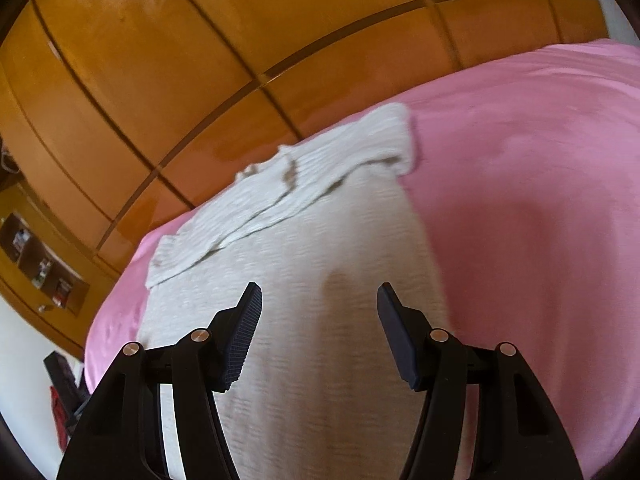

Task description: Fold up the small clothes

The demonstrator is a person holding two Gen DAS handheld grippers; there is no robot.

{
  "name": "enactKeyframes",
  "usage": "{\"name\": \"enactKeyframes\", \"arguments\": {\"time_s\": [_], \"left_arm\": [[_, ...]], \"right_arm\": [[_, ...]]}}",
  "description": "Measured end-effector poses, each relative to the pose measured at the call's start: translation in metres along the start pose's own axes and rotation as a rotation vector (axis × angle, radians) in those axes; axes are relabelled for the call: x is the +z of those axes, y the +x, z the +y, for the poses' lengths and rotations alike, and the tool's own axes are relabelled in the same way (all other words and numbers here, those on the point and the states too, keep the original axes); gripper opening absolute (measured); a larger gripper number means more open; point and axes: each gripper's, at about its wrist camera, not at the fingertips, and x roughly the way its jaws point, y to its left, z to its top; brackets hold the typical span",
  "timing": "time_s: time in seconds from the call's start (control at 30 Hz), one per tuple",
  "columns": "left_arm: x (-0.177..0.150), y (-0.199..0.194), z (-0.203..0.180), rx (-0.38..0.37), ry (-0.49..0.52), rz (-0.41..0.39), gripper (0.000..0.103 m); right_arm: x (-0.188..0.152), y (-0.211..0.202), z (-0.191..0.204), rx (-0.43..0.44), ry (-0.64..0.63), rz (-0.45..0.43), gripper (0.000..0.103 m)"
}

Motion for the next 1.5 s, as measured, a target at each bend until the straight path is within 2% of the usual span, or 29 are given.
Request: {"name": "enactKeyframes", "arguments": {"time_s": [0.17,0.3,0.43,0.7,0.77,0.87,1.13,1.23,1.5], "left_arm": [[0.003,-0.004,0.015,-0.106,-0.073,0.025,0.083],[-0.003,-0.005,0.016,-0.158,-0.056,0.047,0.081],[-0.006,-0.005,0.015,-0.189,-0.038,0.064,0.075],[-0.009,-0.006,0.025,-0.233,-0.087,0.083,0.052],[-0.010,-0.006,0.028,-0.245,-0.098,0.087,0.049],[-0.011,-0.005,0.029,-0.265,-0.102,0.095,0.048],[-0.018,-0.006,0.025,-0.359,-0.086,0.143,0.049],[-0.023,-0.006,0.022,-0.407,-0.078,0.170,0.049],[-0.035,-0.008,0.008,-0.470,-0.027,0.231,0.049]], "right_arm": [[0.001,-0.016,-0.030,-0.020,0.065,-0.011,0.059],[0.001,-0.029,-0.052,-0.034,0.107,-0.016,0.059],[-0.005,-0.034,-0.070,0.021,0.155,0.011,0.059],[-0.018,-0.035,-0.073,0.138,0.159,0.045,0.059],[-0.022,-0.032,-0.073,0.171,0.173,0.062,0.053],[-0.026,-0.027,-0.072,0.193,0.184,0.087,0.052],[-0.035,-0.023,-0.055,0.241,0.117,0.142,0.052],[-0.039,-0.024,-0.054,0.273,0.119,0.163,0.045],[-0.056,-0.027,-0.051,0.317,0.110,0.226,0.045]]}}
